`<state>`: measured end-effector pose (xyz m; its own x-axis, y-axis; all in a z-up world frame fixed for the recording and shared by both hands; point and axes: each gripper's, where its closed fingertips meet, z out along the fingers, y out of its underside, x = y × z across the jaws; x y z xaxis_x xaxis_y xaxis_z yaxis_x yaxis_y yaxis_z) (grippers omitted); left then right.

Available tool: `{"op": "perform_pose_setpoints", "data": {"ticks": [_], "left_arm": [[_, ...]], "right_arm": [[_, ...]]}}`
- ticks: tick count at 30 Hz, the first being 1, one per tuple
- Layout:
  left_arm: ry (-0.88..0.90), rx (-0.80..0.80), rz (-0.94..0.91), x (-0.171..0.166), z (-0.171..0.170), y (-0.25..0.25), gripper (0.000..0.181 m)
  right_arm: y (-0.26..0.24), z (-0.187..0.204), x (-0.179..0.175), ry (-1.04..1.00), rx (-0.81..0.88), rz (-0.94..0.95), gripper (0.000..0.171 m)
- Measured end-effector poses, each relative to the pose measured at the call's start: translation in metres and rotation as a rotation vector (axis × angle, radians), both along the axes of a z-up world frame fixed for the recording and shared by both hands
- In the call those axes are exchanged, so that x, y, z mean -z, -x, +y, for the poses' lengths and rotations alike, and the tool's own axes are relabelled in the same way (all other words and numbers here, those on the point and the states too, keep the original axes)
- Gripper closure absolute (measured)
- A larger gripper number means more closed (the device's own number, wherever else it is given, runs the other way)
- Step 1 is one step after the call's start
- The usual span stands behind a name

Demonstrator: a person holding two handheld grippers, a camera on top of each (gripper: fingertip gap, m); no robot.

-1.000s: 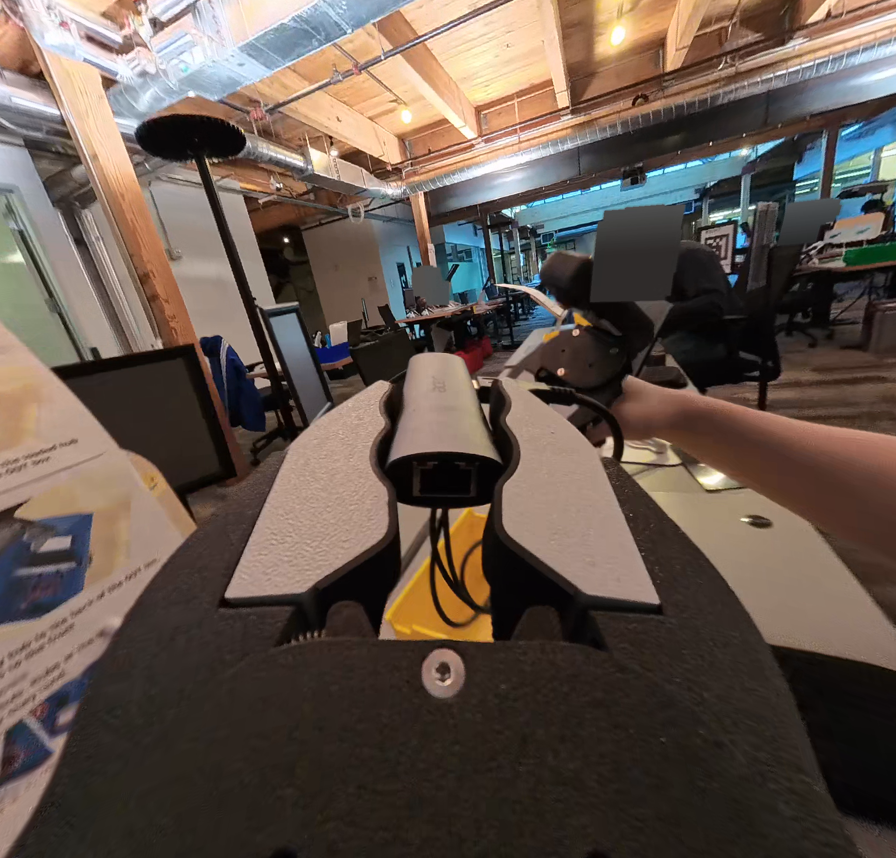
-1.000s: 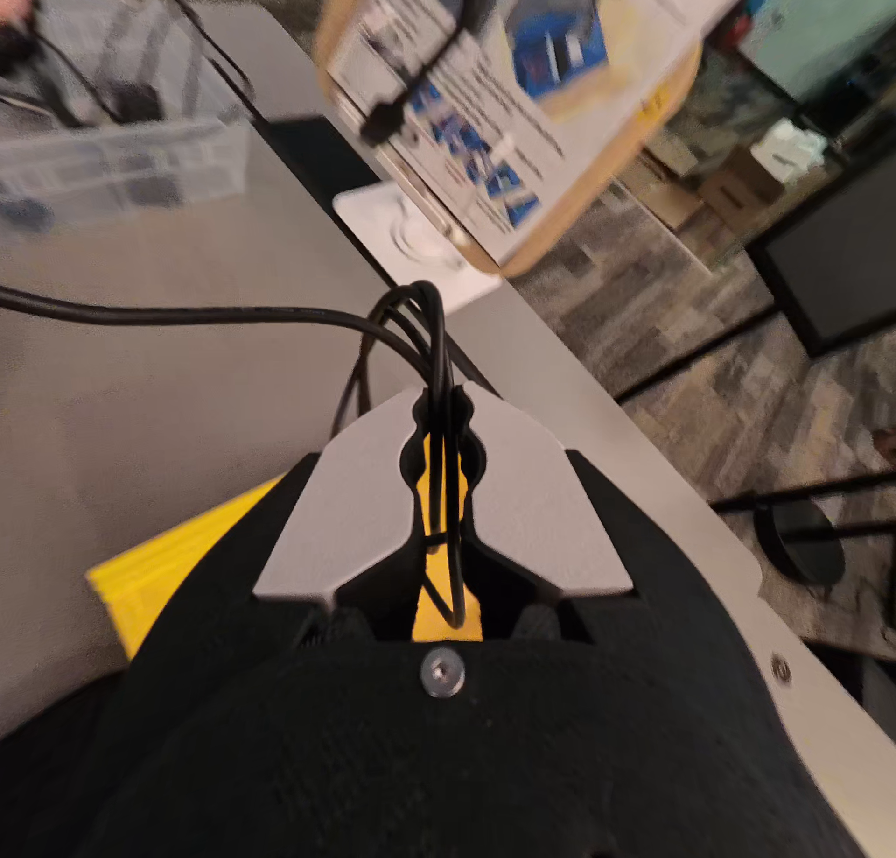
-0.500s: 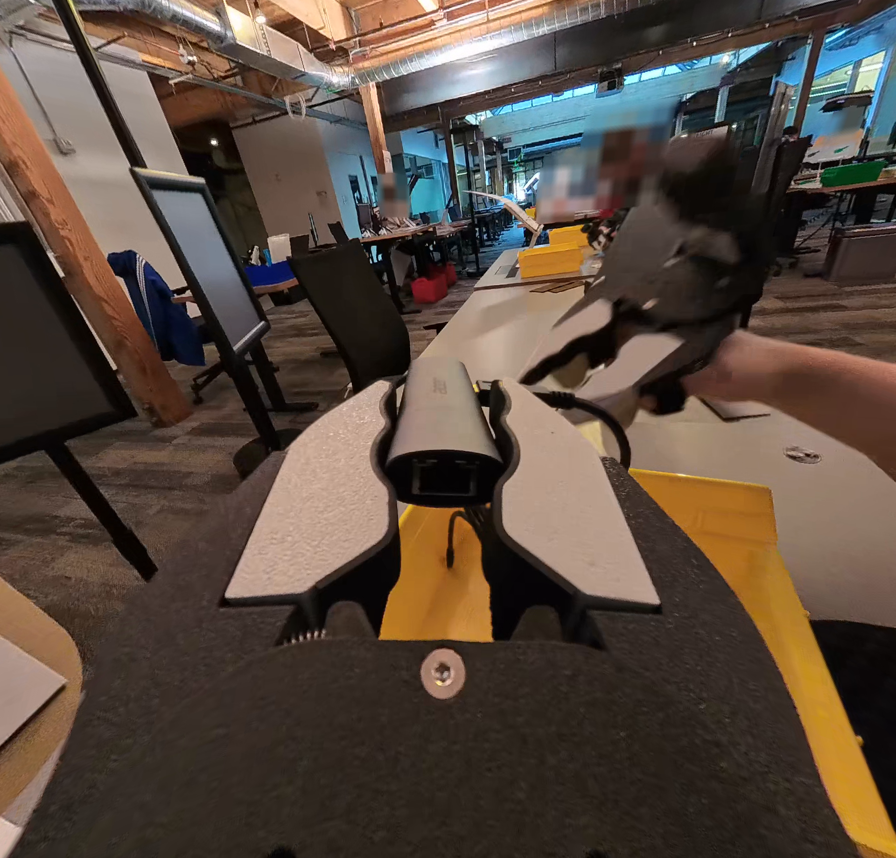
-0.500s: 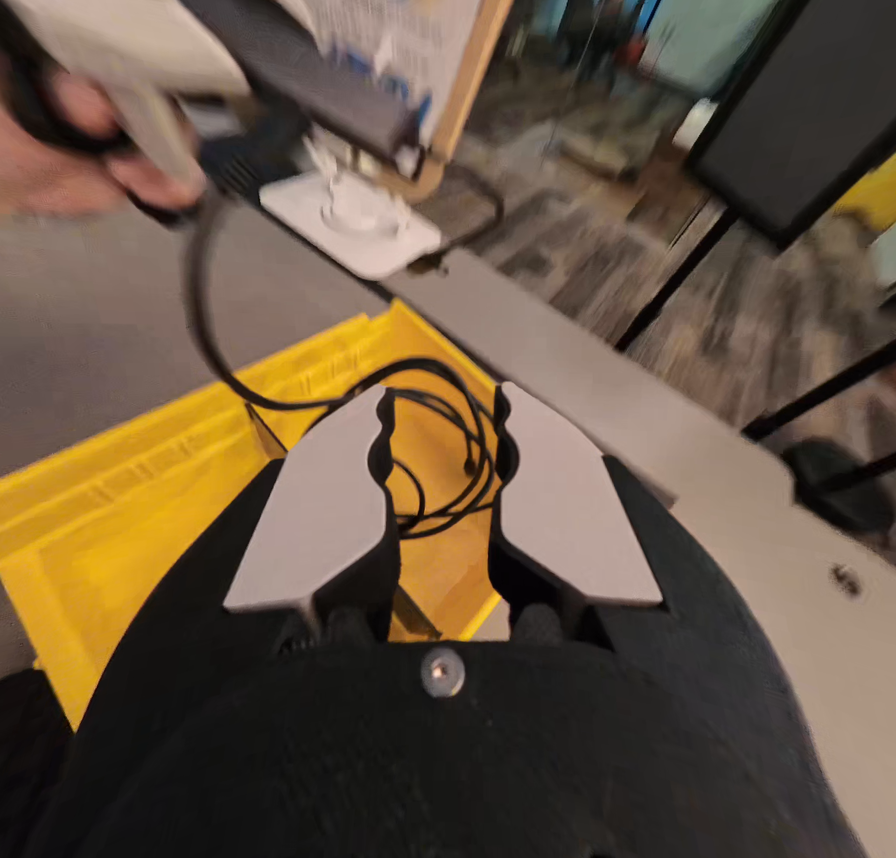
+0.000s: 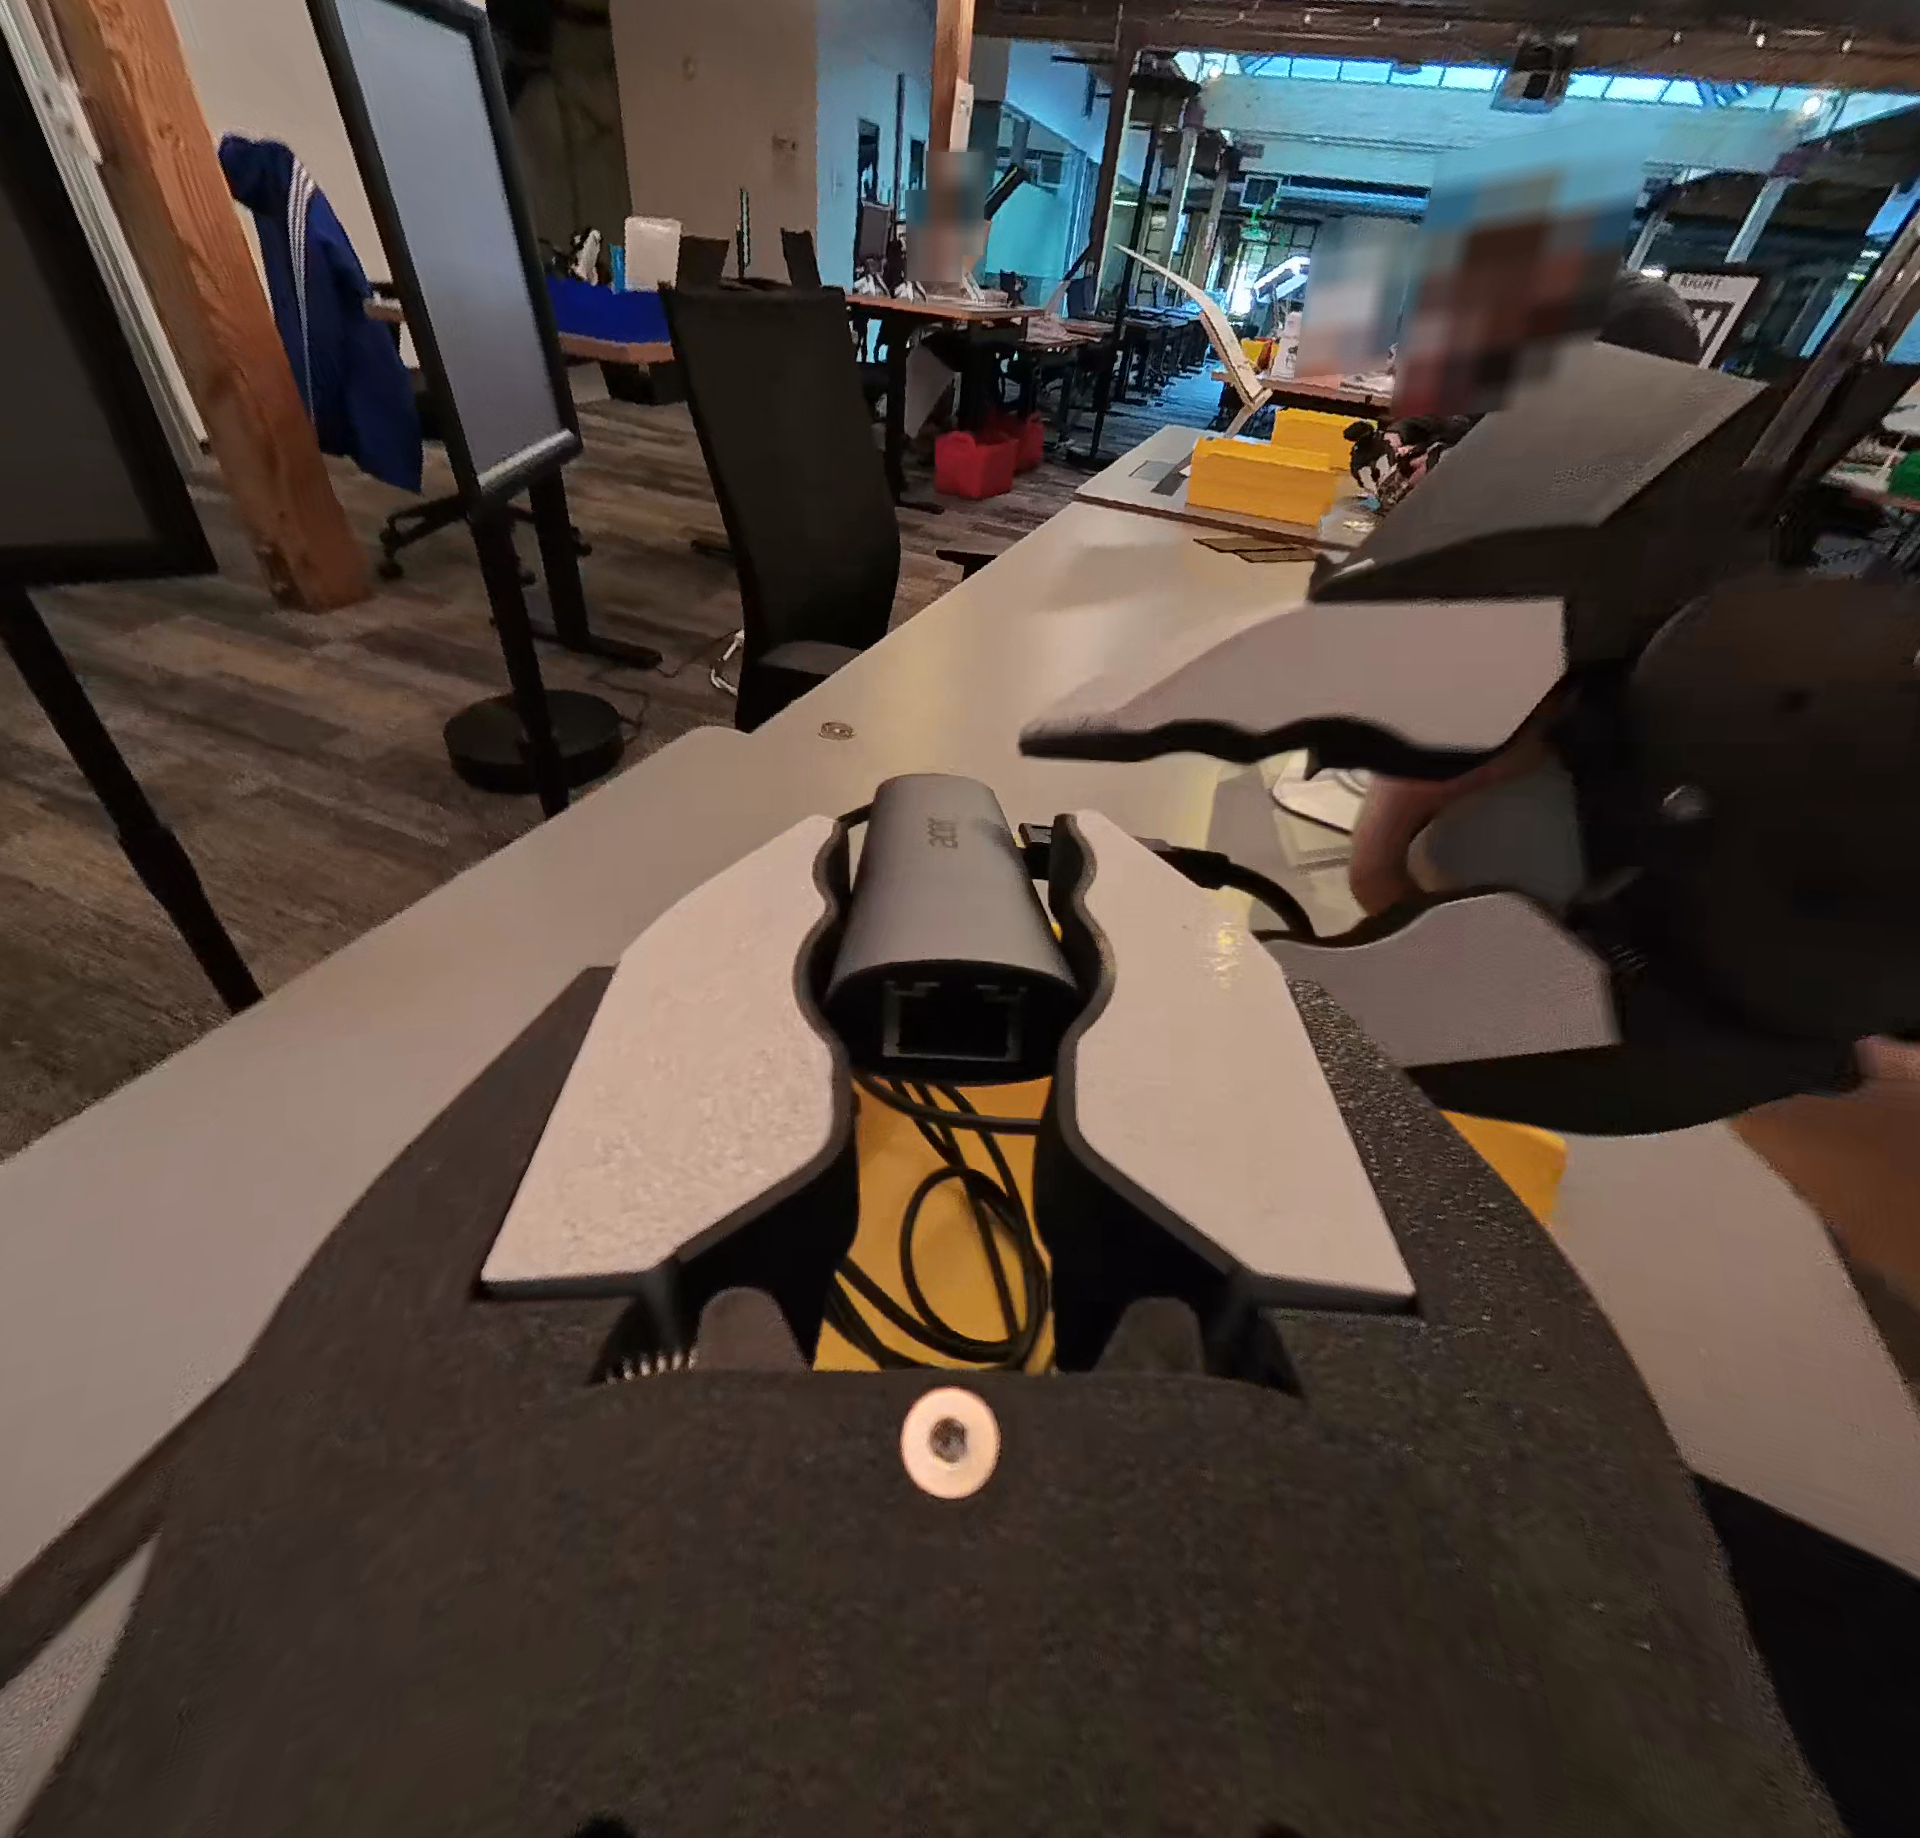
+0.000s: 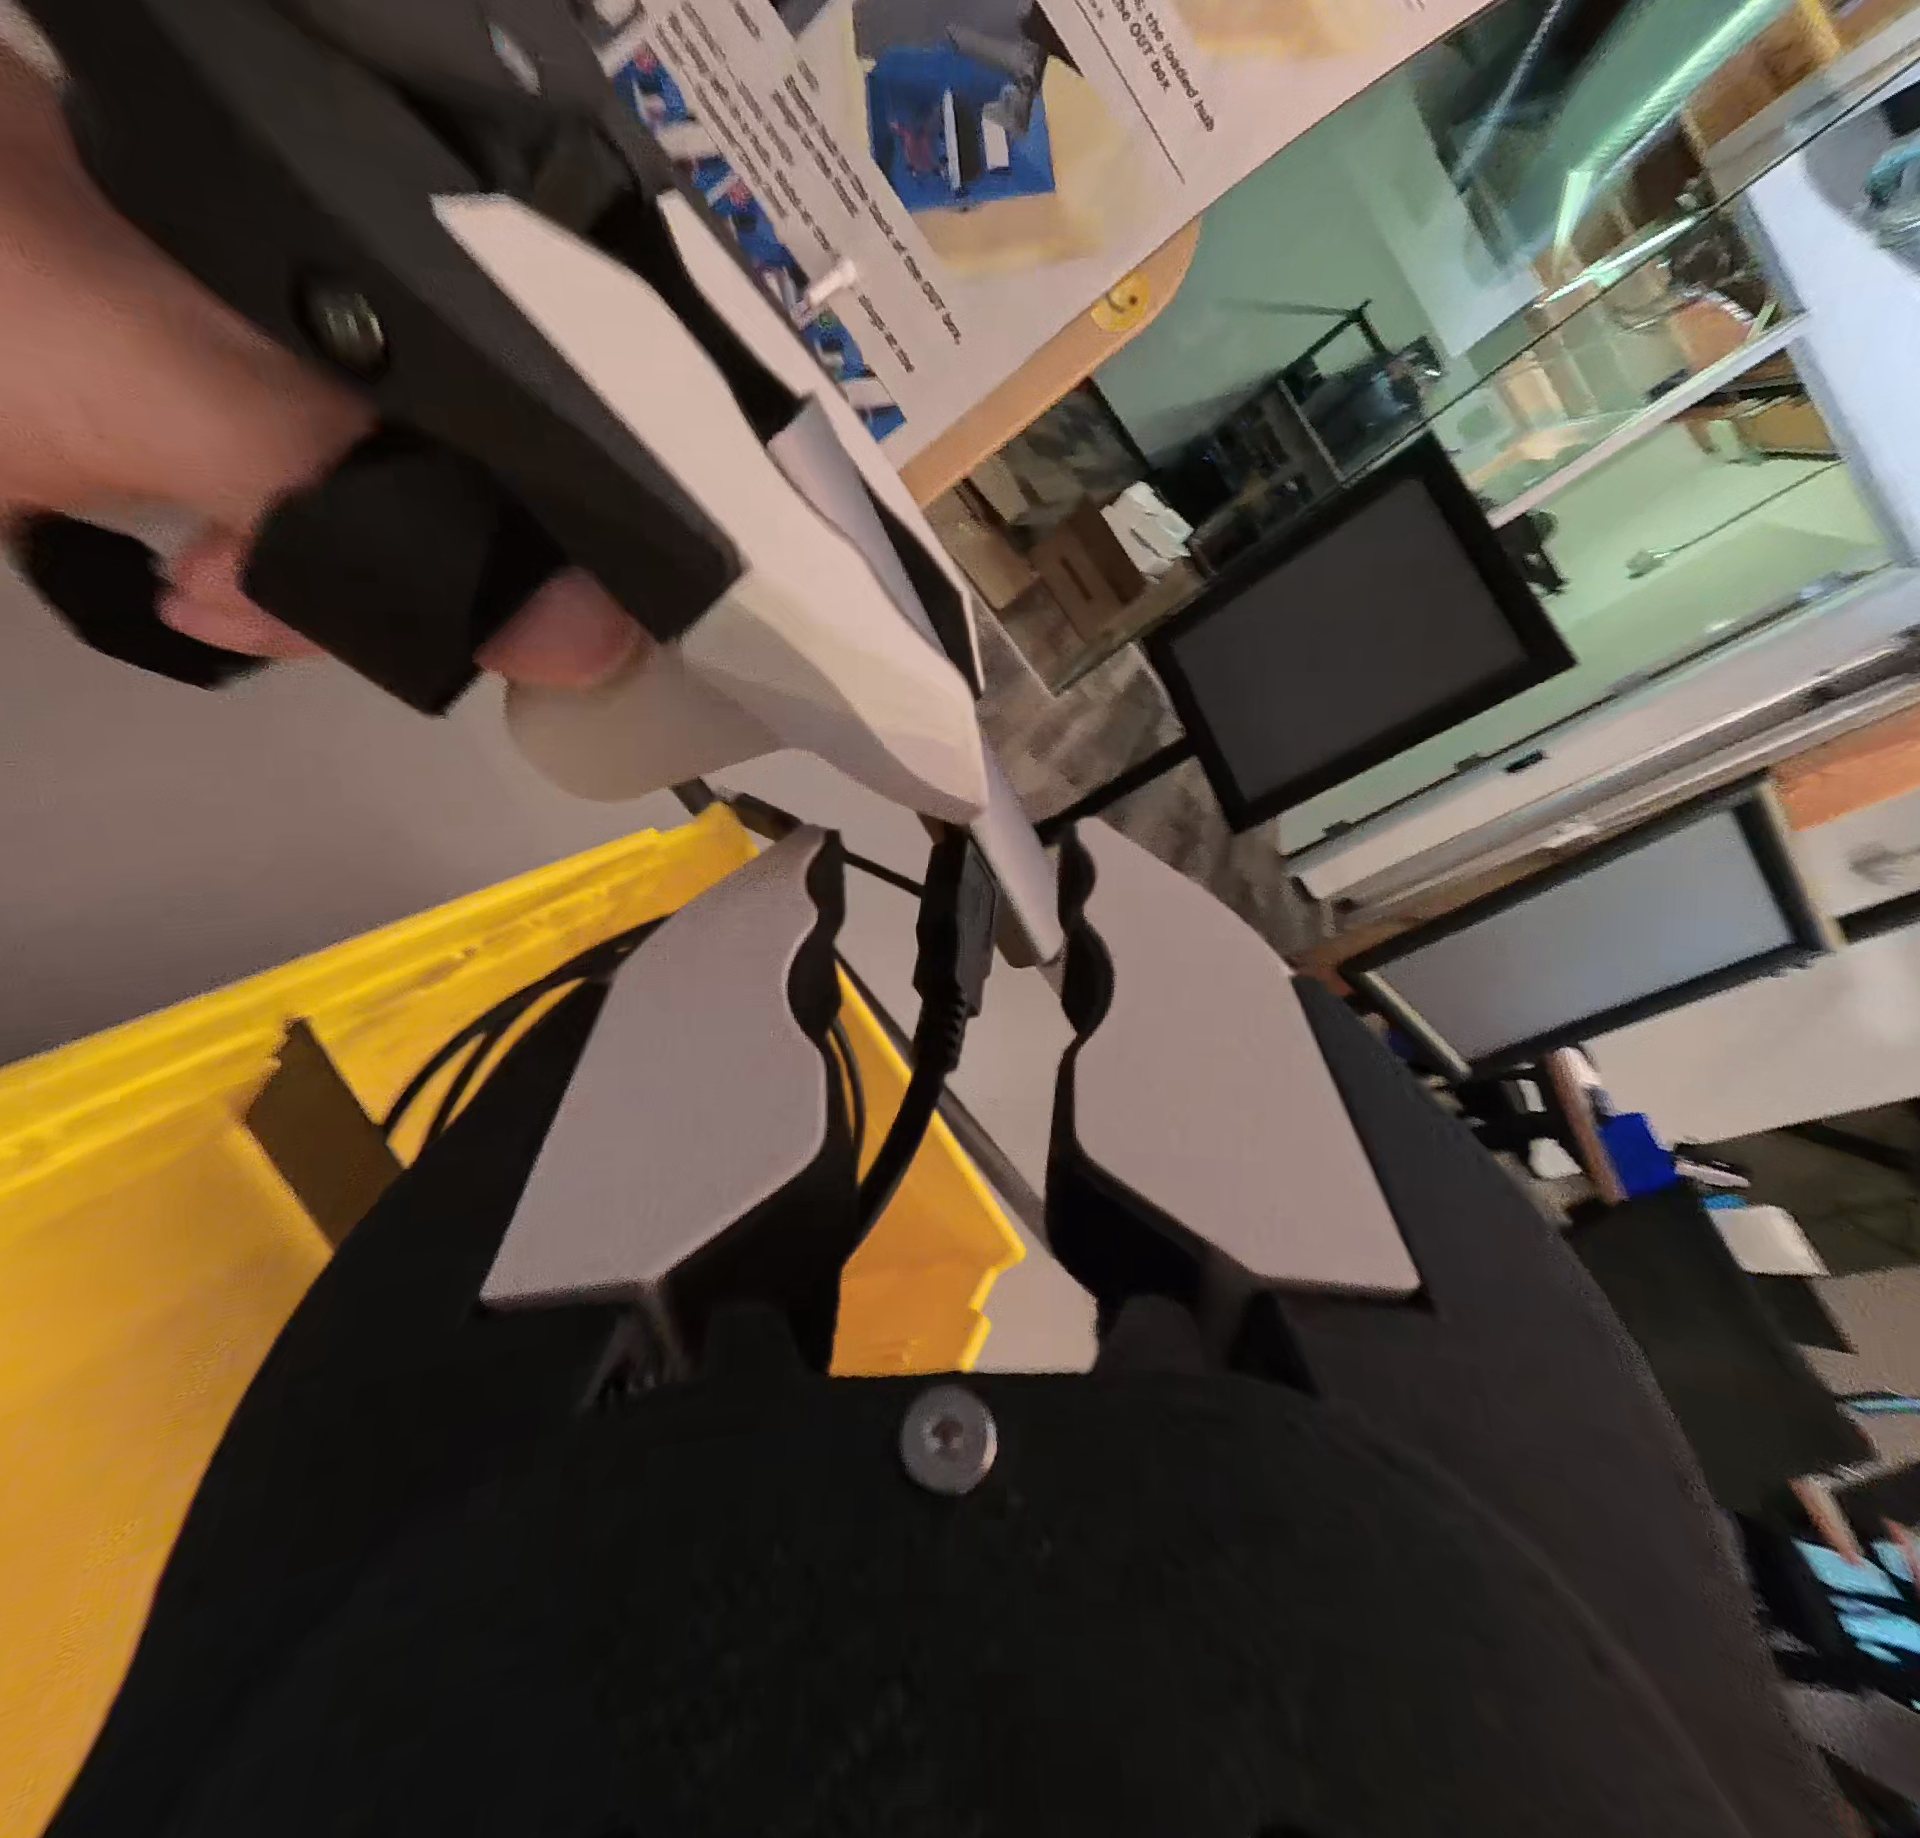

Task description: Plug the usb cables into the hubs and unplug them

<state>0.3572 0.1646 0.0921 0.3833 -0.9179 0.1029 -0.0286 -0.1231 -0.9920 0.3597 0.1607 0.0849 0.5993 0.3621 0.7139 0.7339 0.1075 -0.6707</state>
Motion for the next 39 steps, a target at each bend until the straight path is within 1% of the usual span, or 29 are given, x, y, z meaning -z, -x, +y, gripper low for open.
{"op": "perform_pose_setpoints", "data": {"ticks": [2,3,4,6,10,15,17,19,23,25,29,32,34,36,38,39], "left_arm": [[0.035,-0.013,0.001,0.0,0.0,0.0,0.145],[0.047,-0.02,0.006,0.001,0.0,0.0,0.145],[0.057,-0.011,-0.003,0.001,-0.001,0.0,0.145],[0.092,0.016,-0.033,0.001,-0.002,-0.002,0.144],[0.209,0.106,-0.096,0.008,-0.004,-0.006,0.141],[0.196,0.141,-0.066,0.02,-0.004,-0.01,0.141],[0.185,0.131,-0.082,0.015,-0.002,-0.004,0.134],[0.167,0.097,-0.102,0.006,0.003,0.011,0.128],[0.098,0.015,-0.122,-0.015,0.007,0.057,0.131],[0.084,0.003,-0.135,-0.023,0.002,0.079,0.133],[0.035,-0.031,-0.153,-0.034,-0.015,0.119,0.136],[-0.004,-0.048,-0.17,-0.041,-0.033,0.141,0.137],[-0.022,-0.052,-0.168,-0.043,-0.046,0.152,0.136],[-0.032,-0.052,-0.156,-0.044,-0.058,0.162,0.136],[-0.04,-0.058,-0.133,-0.043,-0.069,0.171,0.136],[-0.051,-0.066,-0.12,-0.043,-0.074,0.175,0.136]], "right_arm": [[-0.007,0.004,0.003,-0.036,0.048,-0.023,0.143],[-0.007,0.004,0.003,-0.04,0.048,-0.007,0.155],[-0.006,0.002,0.006,-0.026,0.04,0.01,0.157],[-0.007,0.002,0.011,-0.001,0.044,0.004,0.158],[-0.011,0.002,0.019,0.037,0.058,-0.076,0.159],[-0.018,0.002,0.032,0.104,0.047,-0.157,0.16],[-0.024,0.004,0.044,0.161,0.057,-0.199,0.16],[-0.033,0.006,0.061,0.235,0.068,-0.247,0.16],[-0.055,0.015,0.097,0.413,0.113,-0.315,0.159],[-0.06,0.022,0.105,0.46,0.132,-0.332,0.158],[-0.055,0.034,0.121,0.551,0.136,-0.364,0.156],[-0.049,0.035,0.145,0.626,0.091,-0.472,0.154],[-0.049,0.033,0.163,0.692,0.109,-0.516,0.152],[-0.048,0.033,0.175,0.728,0.122,-0.524,0.152],[-0.043,0.034,0.177,0.74,0.112,-0.485,0.157],[-0.041,0.033,0.177,0.751,0.114,-0.458,0.156]]}}
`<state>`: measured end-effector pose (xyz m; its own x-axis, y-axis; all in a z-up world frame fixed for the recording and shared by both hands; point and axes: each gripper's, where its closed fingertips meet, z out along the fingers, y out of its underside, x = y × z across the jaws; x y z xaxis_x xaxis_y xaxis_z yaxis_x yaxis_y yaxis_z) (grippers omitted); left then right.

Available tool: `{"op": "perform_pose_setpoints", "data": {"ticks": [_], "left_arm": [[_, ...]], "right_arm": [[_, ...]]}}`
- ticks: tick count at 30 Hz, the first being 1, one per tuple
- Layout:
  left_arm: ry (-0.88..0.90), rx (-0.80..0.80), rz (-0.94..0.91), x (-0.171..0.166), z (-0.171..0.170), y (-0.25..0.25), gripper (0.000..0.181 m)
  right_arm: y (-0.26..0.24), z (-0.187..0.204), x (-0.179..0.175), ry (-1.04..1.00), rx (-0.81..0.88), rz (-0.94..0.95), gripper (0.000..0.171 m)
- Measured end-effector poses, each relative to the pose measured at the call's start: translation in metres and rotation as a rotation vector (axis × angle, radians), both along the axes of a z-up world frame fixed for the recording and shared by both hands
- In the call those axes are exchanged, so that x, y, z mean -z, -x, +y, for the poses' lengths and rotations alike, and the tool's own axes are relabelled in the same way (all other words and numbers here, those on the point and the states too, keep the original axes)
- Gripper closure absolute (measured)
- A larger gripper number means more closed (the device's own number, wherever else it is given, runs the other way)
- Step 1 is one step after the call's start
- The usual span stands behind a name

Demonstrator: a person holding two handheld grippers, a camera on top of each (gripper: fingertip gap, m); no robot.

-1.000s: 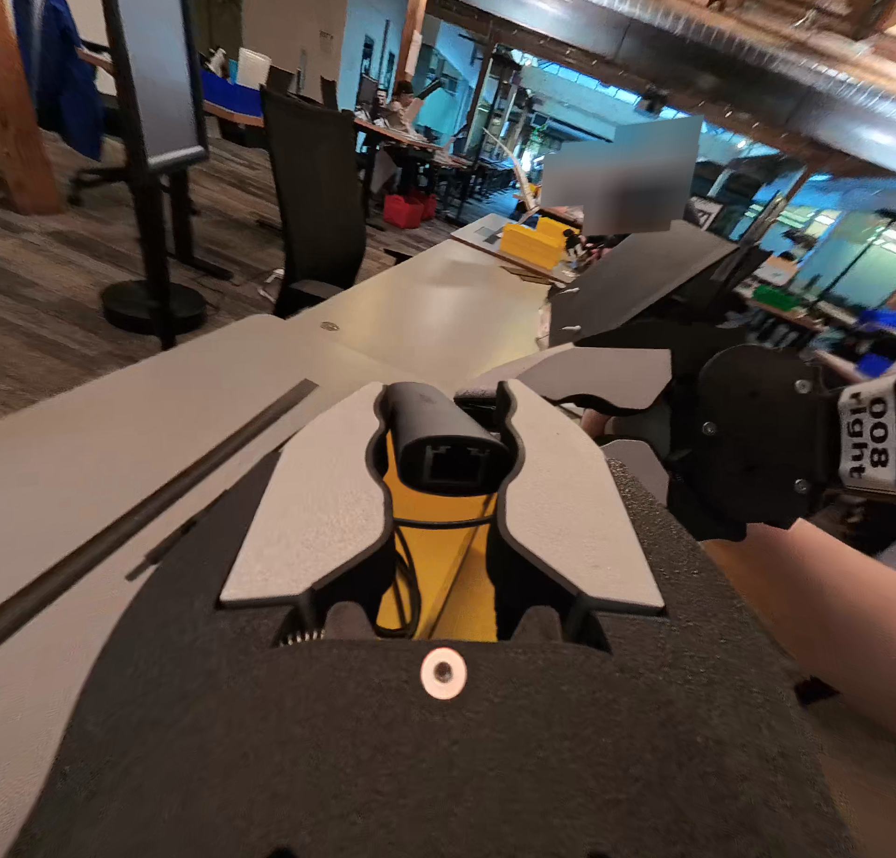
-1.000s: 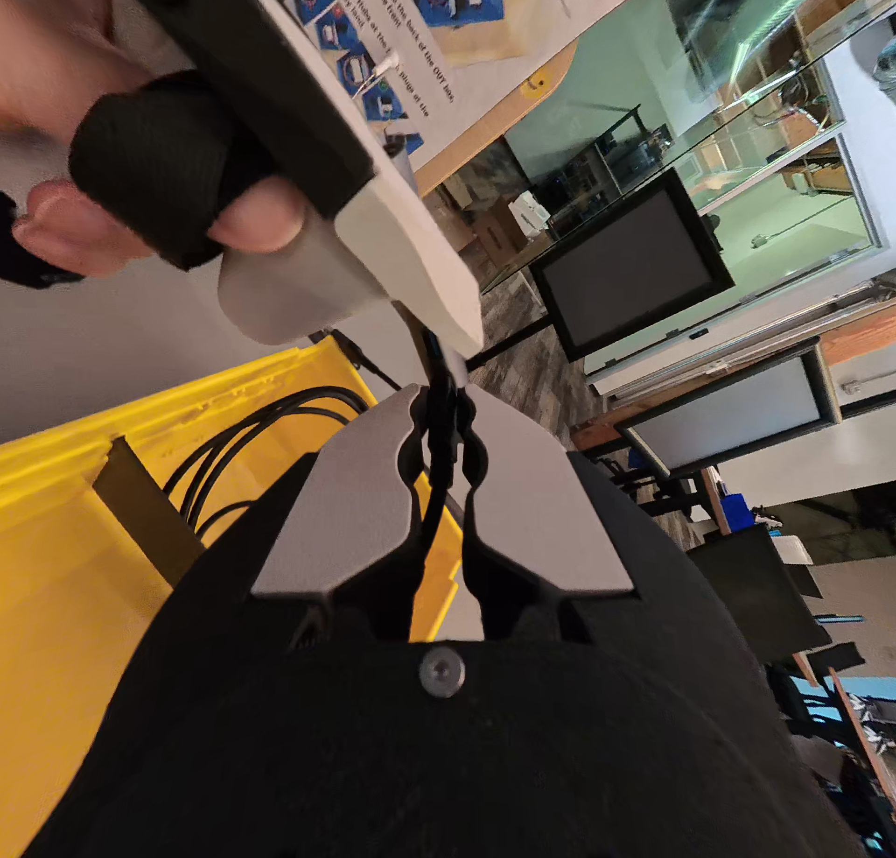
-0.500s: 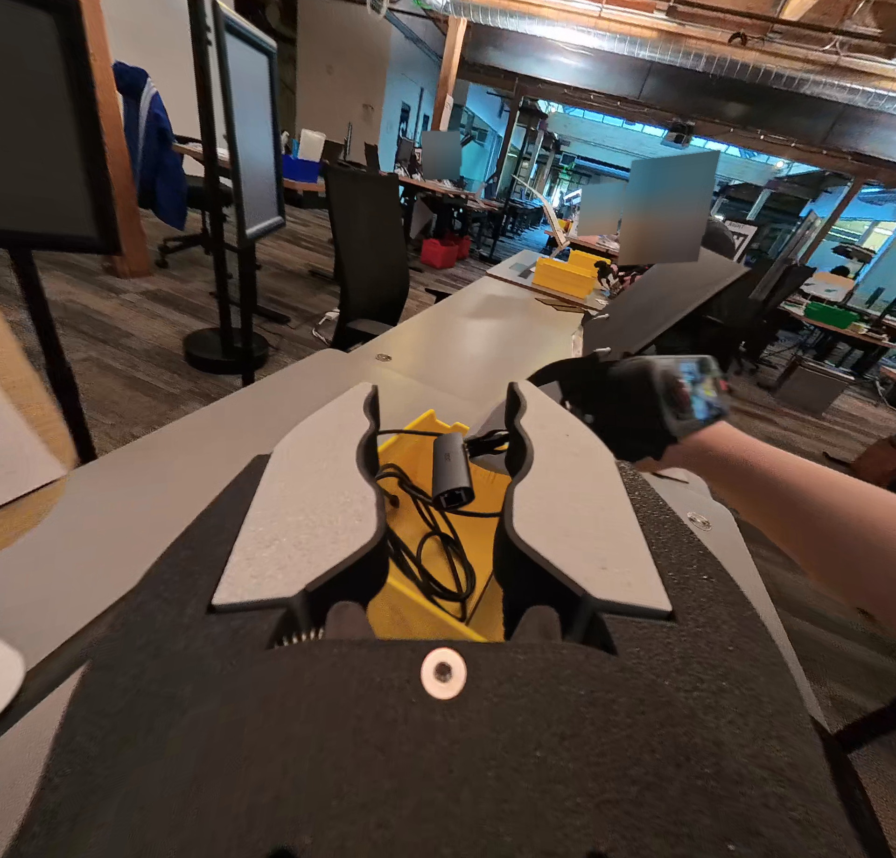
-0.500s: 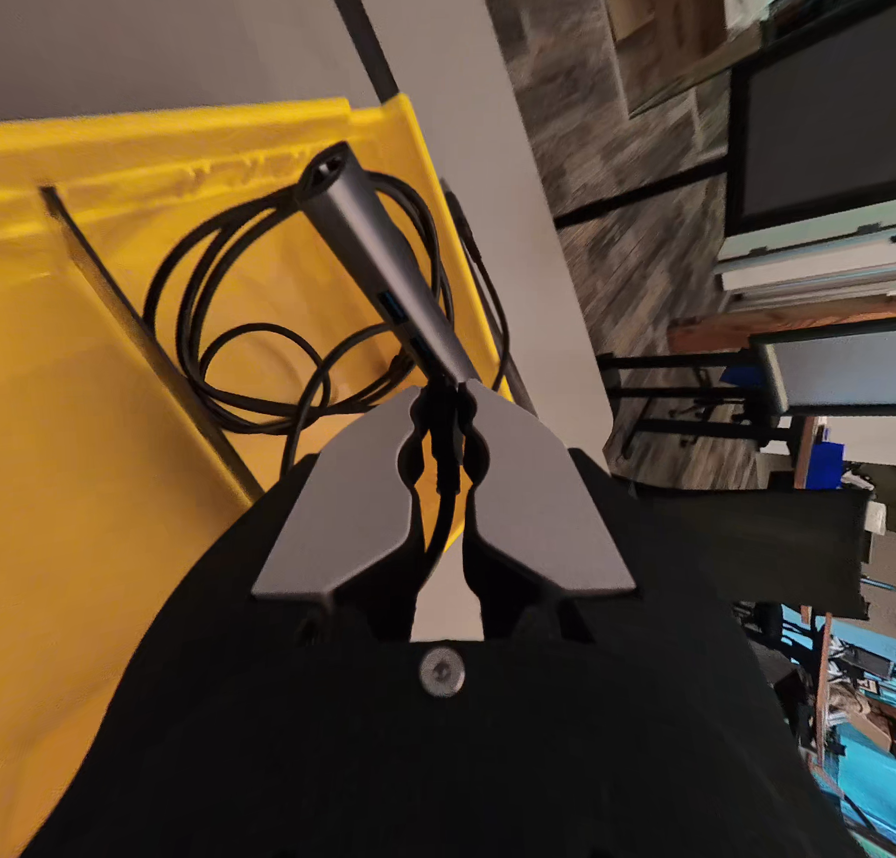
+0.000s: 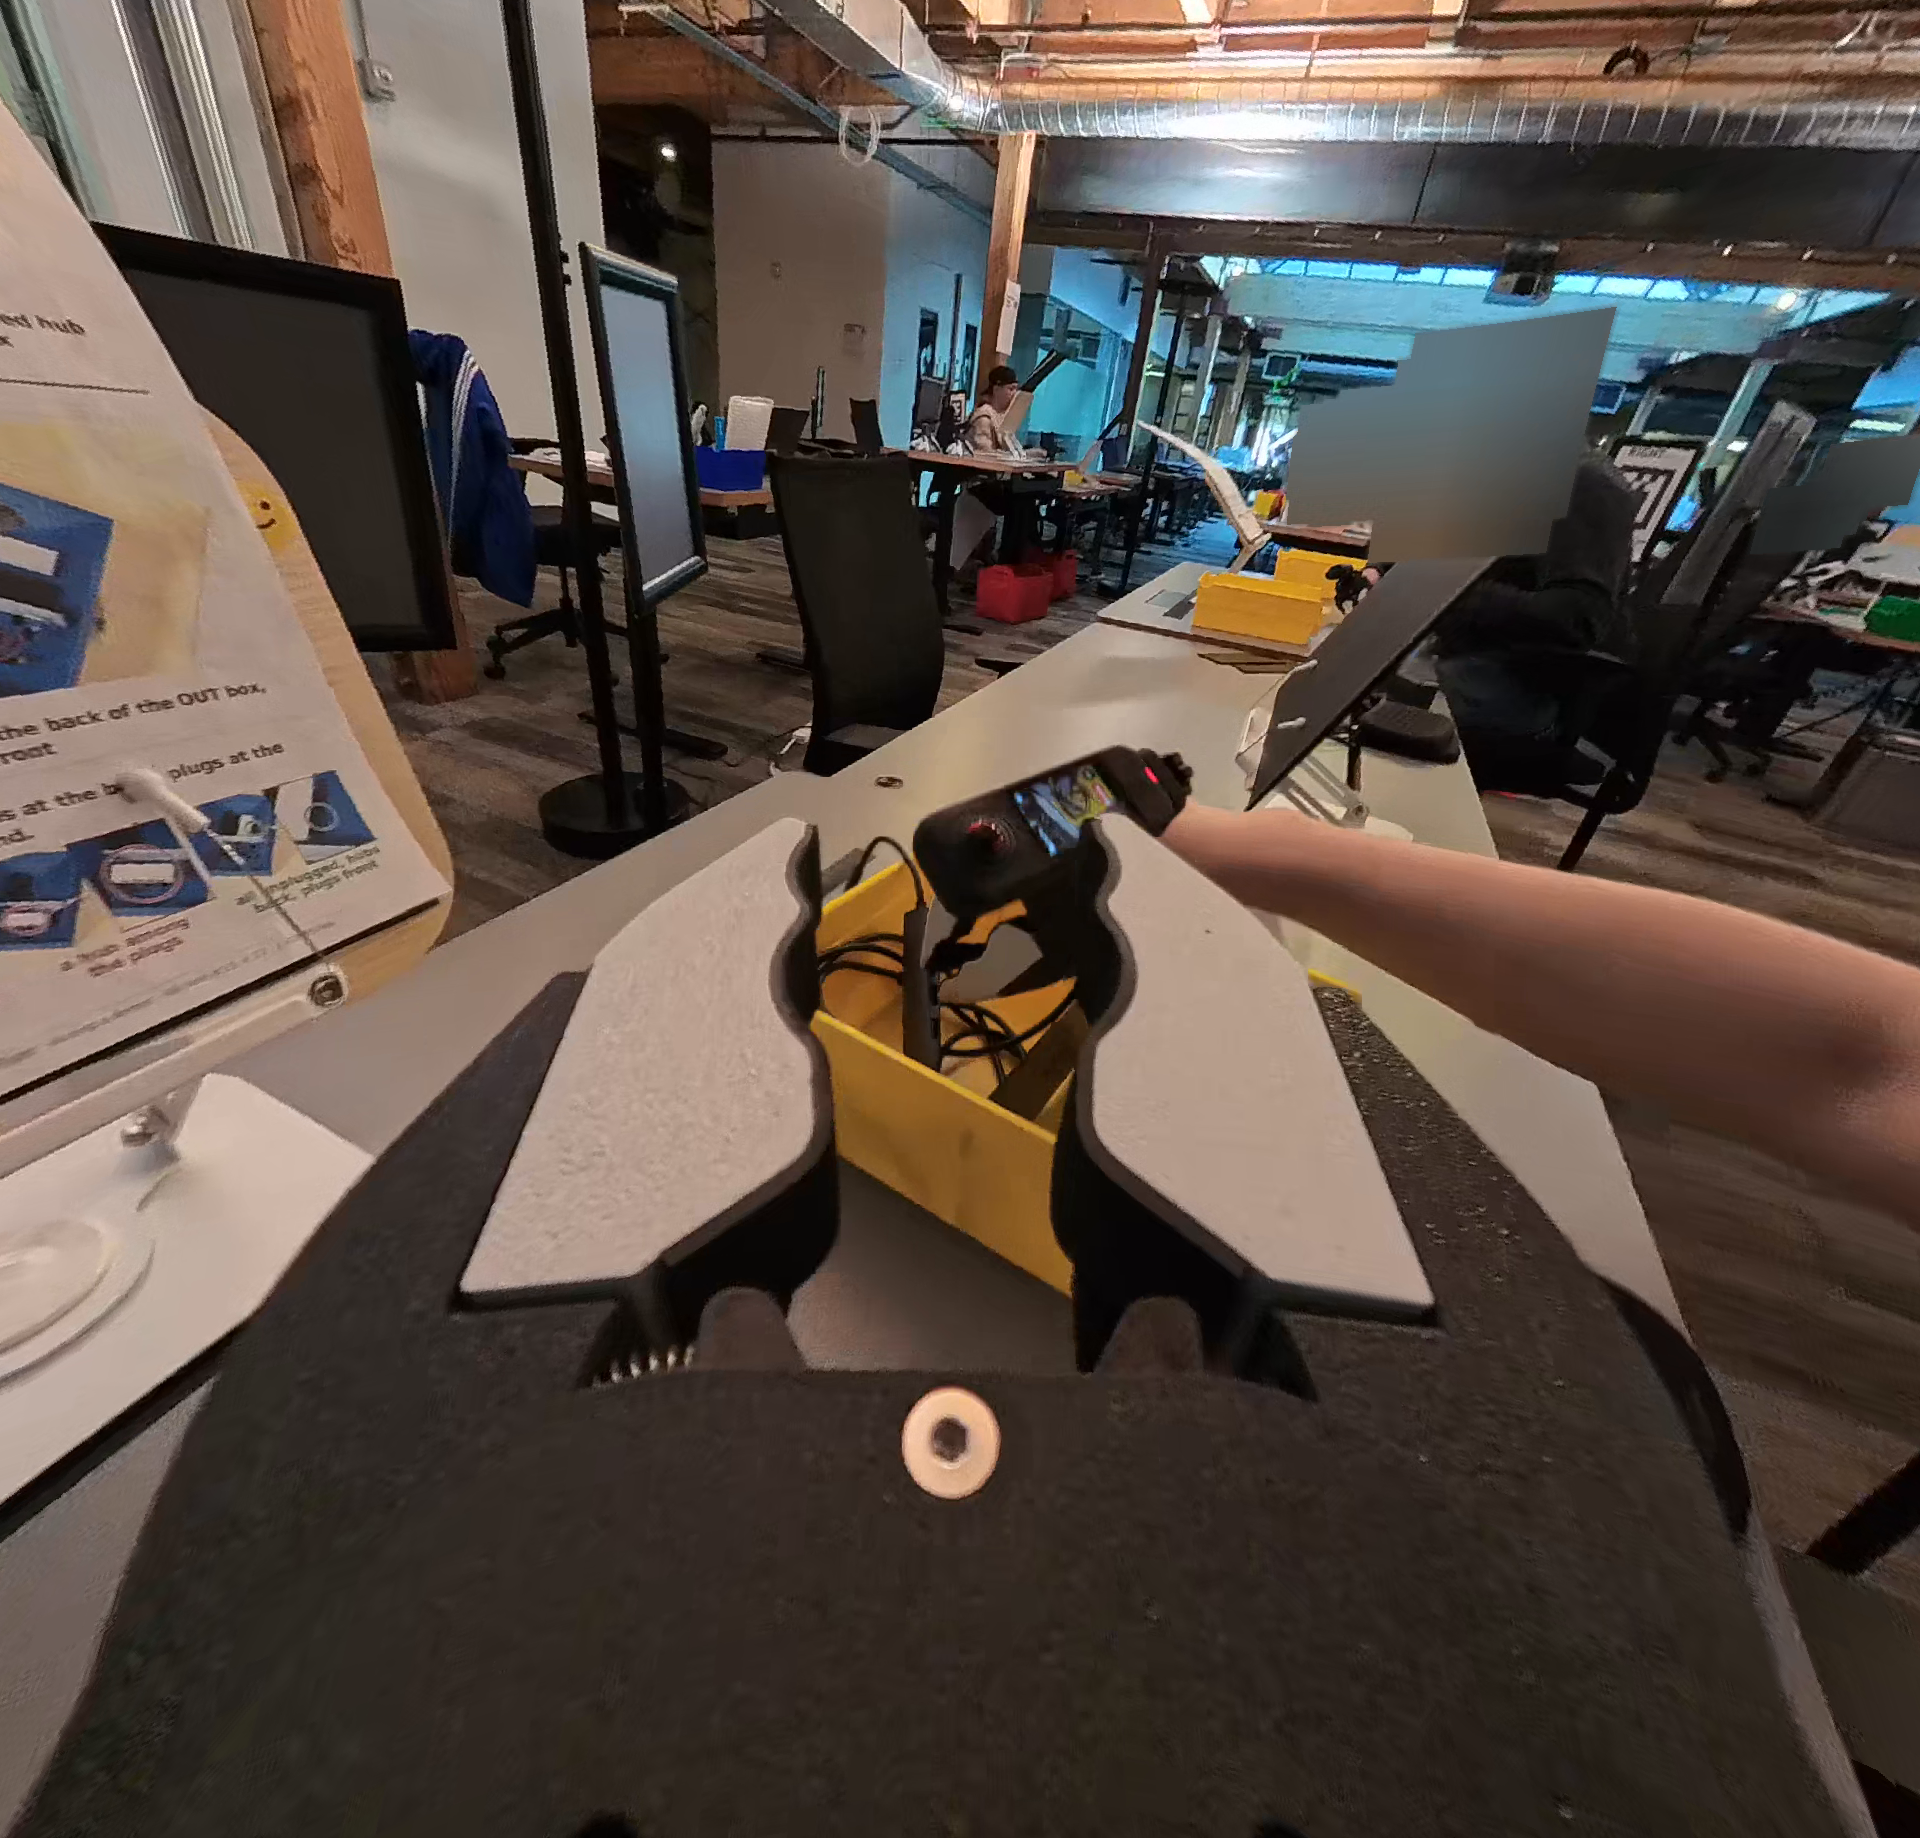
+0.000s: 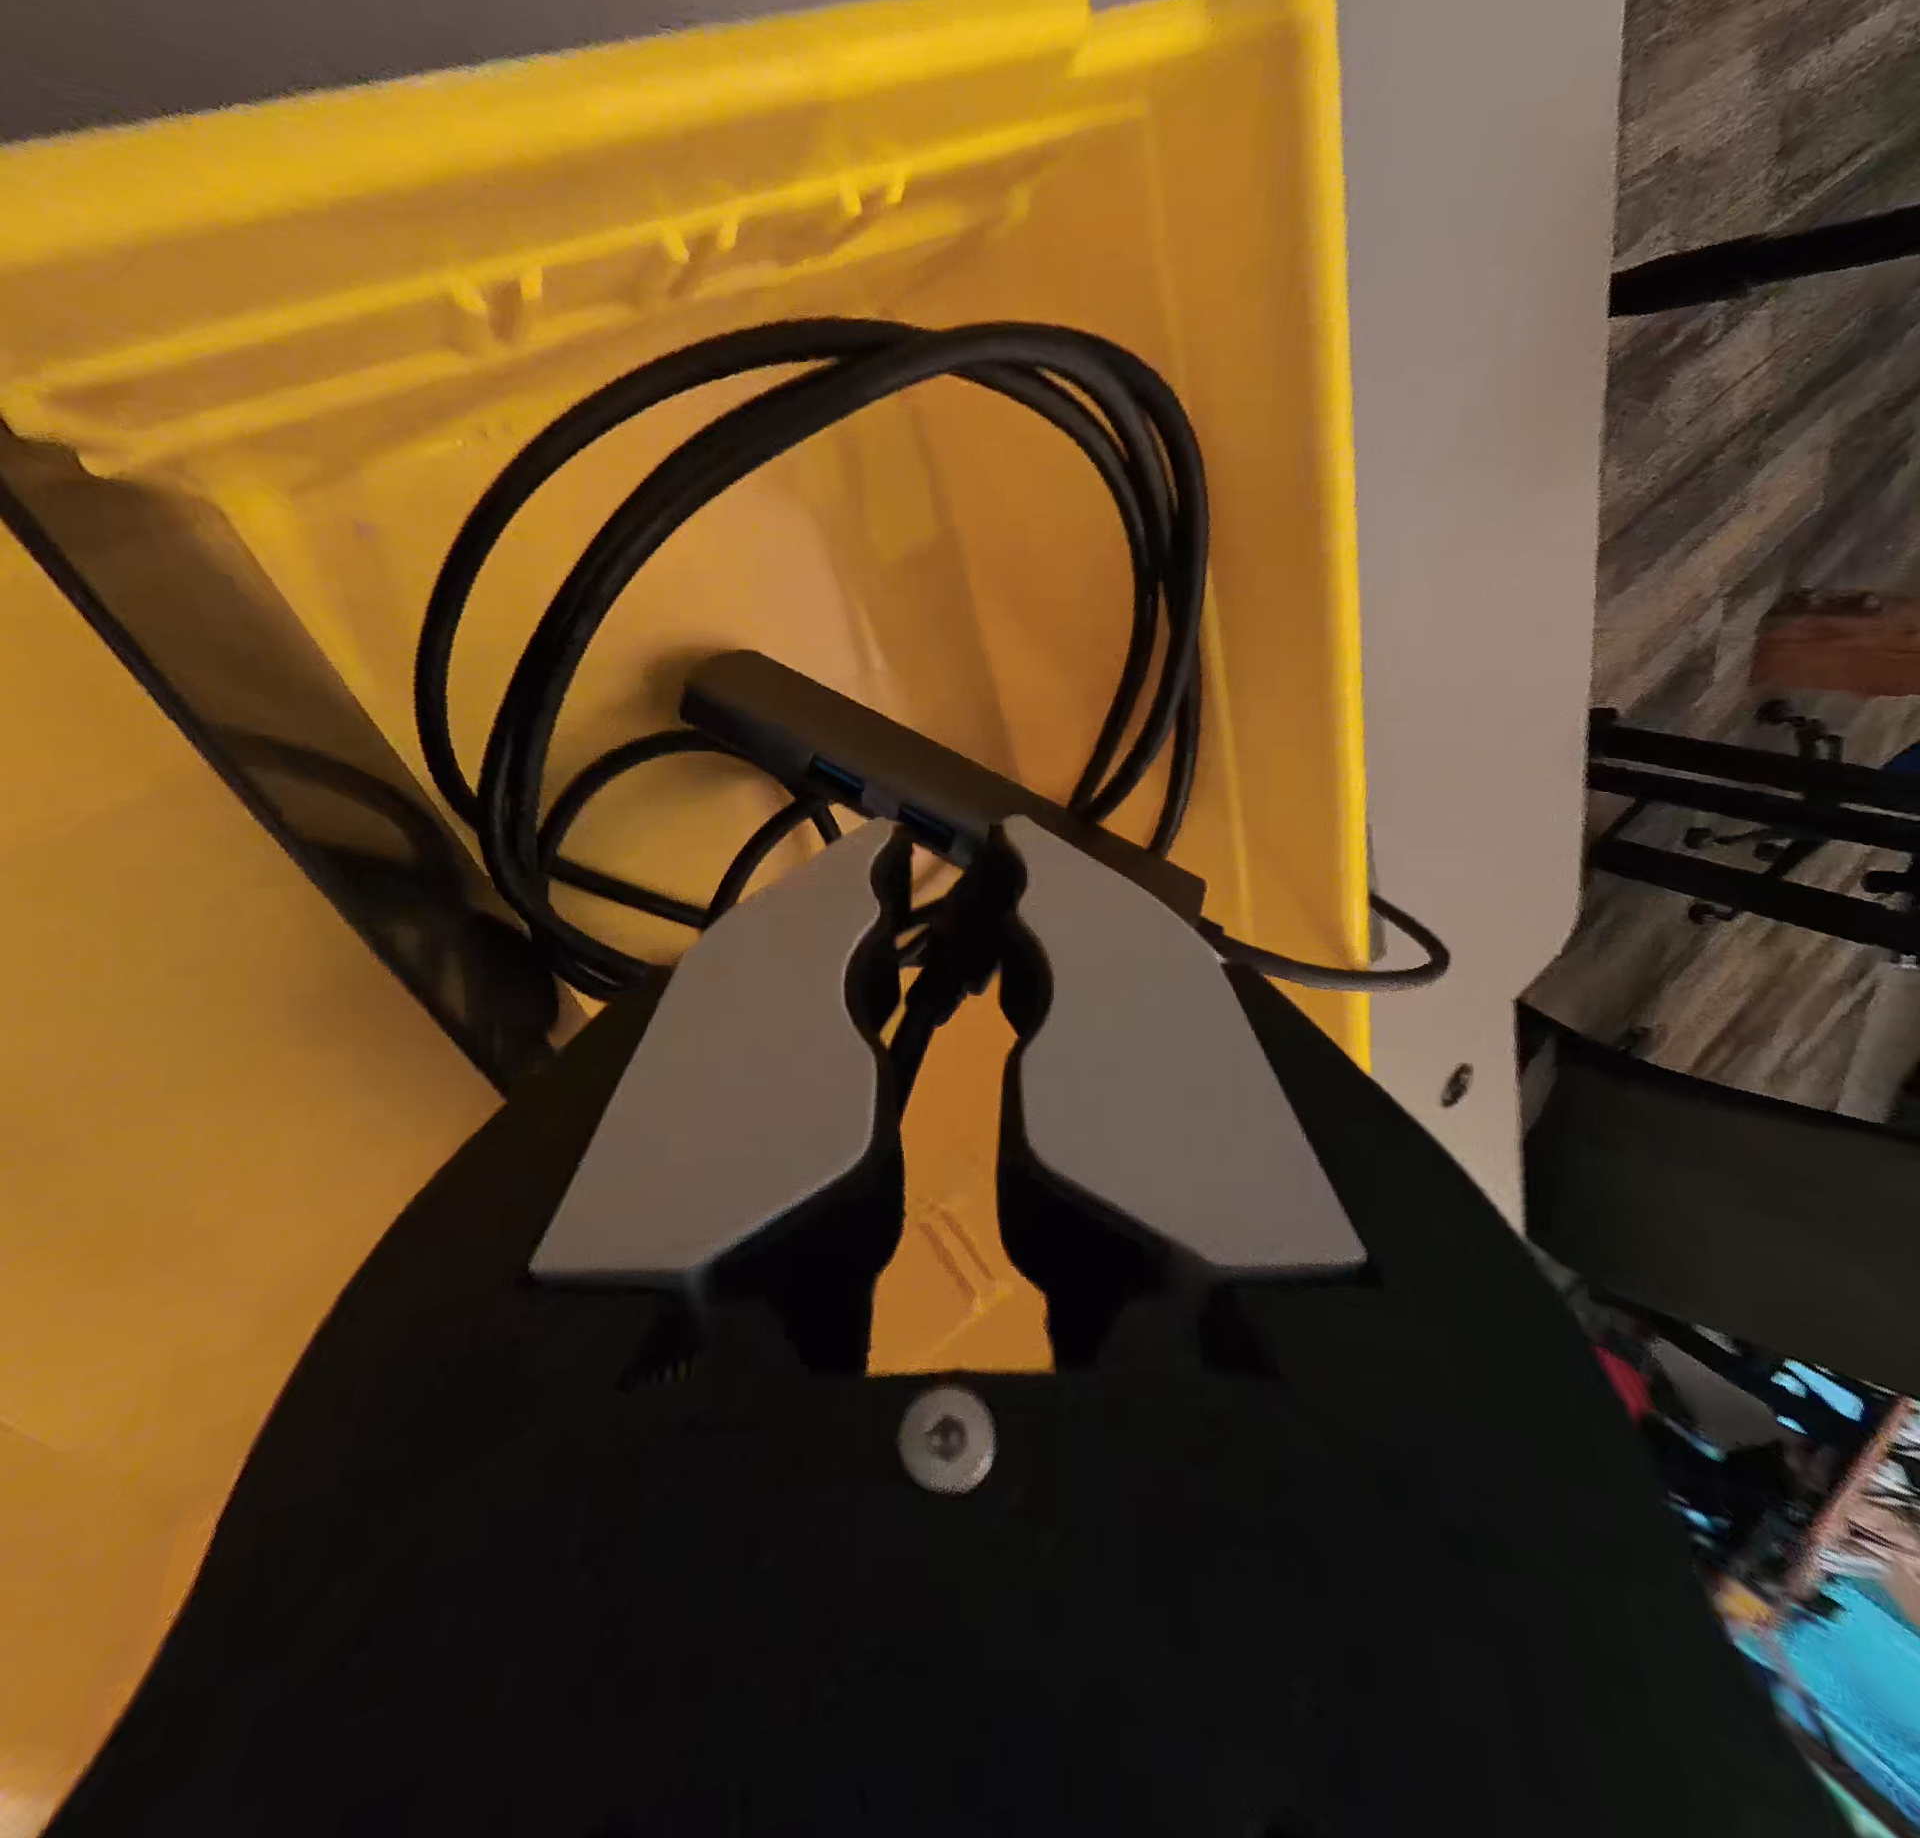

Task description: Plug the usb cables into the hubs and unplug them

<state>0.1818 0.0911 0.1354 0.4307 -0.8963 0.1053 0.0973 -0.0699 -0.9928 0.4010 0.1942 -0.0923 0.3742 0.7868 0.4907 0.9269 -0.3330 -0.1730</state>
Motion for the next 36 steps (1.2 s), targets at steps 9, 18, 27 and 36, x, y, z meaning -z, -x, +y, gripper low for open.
{"op": "perform_pose_setpoints", "data": {"ticks": [9,18,27,36], "left_arm": [[-0.042,-0.056,0.095,-0.007,-0.036,0.036,0.135],[-0.031,-0.057,0.016,-0.019,-0.053,0.066,0.135],[-0.062,-0.379,0.239,-0.016,-0.069,0.14,0.137],[-0.063,-0.749,0.338,-0.02,-0.086,0.234,0.139]], "right_arm": [[0.013,-0.017,-0.035,0.048,0.04,0.302,0.136],[0.065,-0.046,-0.166,-0.192,-0.099,0.774,0.134],[0.152,-0.126,-0.287,-0.625,-0.212,1.167,0.112],[0.078,-0.132,-0.249,-0.604,-0.047,0.875,0.116]]}}
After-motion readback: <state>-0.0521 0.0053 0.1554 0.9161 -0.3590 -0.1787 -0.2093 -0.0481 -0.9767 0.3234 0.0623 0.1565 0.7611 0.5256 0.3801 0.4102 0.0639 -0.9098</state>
